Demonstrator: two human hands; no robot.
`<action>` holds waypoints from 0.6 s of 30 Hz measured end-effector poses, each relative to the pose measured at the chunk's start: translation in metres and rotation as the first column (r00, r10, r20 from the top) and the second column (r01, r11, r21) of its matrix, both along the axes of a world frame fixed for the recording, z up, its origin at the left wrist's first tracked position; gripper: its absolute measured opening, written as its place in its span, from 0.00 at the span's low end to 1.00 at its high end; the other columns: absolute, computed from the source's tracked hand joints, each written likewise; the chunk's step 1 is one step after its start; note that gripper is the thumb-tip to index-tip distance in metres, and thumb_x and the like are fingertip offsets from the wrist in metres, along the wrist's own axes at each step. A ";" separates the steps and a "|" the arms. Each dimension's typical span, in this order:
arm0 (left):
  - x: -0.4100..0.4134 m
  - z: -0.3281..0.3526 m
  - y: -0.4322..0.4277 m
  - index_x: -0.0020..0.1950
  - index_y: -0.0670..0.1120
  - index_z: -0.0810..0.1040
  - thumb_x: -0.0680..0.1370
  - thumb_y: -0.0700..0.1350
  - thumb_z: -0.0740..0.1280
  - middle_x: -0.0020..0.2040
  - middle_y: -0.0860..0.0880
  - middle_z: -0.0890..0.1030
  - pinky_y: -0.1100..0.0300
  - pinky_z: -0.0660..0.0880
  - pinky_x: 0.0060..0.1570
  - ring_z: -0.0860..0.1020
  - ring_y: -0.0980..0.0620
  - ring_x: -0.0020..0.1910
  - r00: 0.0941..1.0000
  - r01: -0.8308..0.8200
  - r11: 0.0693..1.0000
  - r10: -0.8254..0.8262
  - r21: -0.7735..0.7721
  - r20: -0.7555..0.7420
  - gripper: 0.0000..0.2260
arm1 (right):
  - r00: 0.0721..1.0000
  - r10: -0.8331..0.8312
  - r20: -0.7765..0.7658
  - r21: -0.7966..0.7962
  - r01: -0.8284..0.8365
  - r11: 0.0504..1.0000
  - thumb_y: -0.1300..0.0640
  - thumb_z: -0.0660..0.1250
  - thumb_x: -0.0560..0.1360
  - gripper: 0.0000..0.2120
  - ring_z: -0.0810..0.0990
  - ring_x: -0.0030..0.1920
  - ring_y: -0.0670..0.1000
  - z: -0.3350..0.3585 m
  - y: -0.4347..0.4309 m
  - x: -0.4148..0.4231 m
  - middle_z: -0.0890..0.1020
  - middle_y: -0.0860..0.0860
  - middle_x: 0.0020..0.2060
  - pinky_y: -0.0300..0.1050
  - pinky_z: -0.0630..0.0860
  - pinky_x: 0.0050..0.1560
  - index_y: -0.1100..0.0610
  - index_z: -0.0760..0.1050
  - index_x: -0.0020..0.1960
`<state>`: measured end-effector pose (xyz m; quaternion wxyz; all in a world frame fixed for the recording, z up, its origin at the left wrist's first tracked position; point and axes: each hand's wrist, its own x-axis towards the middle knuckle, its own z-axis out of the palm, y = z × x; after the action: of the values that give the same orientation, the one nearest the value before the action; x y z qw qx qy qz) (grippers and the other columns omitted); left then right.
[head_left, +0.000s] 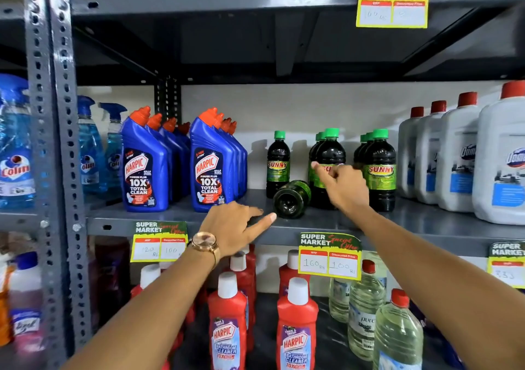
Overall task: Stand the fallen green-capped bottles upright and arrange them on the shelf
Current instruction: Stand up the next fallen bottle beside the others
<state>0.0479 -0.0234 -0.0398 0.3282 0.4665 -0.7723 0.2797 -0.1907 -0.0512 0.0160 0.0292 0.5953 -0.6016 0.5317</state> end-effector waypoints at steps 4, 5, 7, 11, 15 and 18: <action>-0.009 -0.013 0.007 0.43 0.50 0.80 0.74 0.67 0.43 0.38 0.50 0.83 0.57 0.67 0.30 0.80 0.49 0.38 0.989 -0.142 0.986 0.138 -0.085 -0.050 0.31 | 0.980 0.083 0.181 0.622 -0.179 0.762 0.19 0.52 0.62 0.49 0.76 0.21 0.49 0.023 0.005 0.025 0.78 0.55 0.39 0.34 0.70 0.22 0.59 0.74 0.60; -0.010 -0.014 0.008 0.41 0.50 0.79 0.74 0.67 0.43 0.37 0.49 0.83 0.58 0.64 0.29 0.80 0.48 0.37 0.986 -0.165 0.983 0.161 -0.083 -0.053 0.30 | 0.985 0.086 0.151 0.711 -0.169 0.683 0.19 0.53 0.62 0.52 0.75 0.17 0.46 0.026 0.003 0.028 0.77 0.56 0.44 0.31 0.68 0.19 0.59 0.70 0.67; -0.010 -0.013 0.008 0.39 0.49 0.78 0.74 0.67 0.43 0.36 0.49 0.82 0.58 0.61 0.29 0.79 0.49 0.36 0.982 -0.185 0.979 0.181 -0.085 -0.049 0.30 | 0.992 0.090 0.092 0.780 -0.128 0.613 0.20 0.56 0.63 0.49 0.74 0.13 0.46 0.032 -0.001 0.034 0.79 0.57 0.43 0.28 0.68 0.17 0.58 0.68 0.68; -0.009 -0.014 0.007 0.39 0.49 0.79 0.74 0.66 0.44 0.35 0.49 0.83 0.58 0.61 0.29 0.80 0.48 0.35 0.983 -0.180 0.979 0.174 -0.100 -0.065 0.30 | 0.978 0.077 0.191 0.730 -0.195 0.655 0.30 0.62 0.68 0.31 0.76 0.17 0.49 0.024 -0.011 0.045 0.77 0.53 0.17 0.32 0.68 0.15 0.61 0.73 0.40; -0.010 -0.015 0.005 0.40 0.49 0.80 0.74 0.66 0.45 0.36 0.49 0.83 0.58 0.66 0.30 0.80 0.48 0.35 0.981 -0.181 0.979 0.173 -0.098 -0.088 0.30 | 0.913 0.116 0.390 0.532 -0.327 0.781 0.32 0.67 0.63 0.30 0.78 0.31 0.51 0.003 -0.026 0.043 0.81 0.54 0.36 0.32 0.69 0.21 0.57 0.78 0.50; -0.009 -0.015 0.004 0.39 0.49 0.80 0.75 0.66 0.46 0.35 0.50 0.83 0.58 0.66 0.29 0.80 0.48 0.34 0.982 -0.173 0.981 0.164 -0.092 -0.098 0.30 | 0.843 0.186 0.504 0.352 -0.397 0.848 0.34 0.70 0.64 0.32 0.80 0.44 0.54 -0.007 -0.025 0.034 0.82 0.57 0.48 0.39 0.74 0.30 0.60 0.79 0.54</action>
<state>0.0387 -0.0191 -0.0550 0.3606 0.5255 -0.6994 0.3236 -0.1566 -0.0759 0.0093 -0.3309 0.5323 -0.5959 0.5021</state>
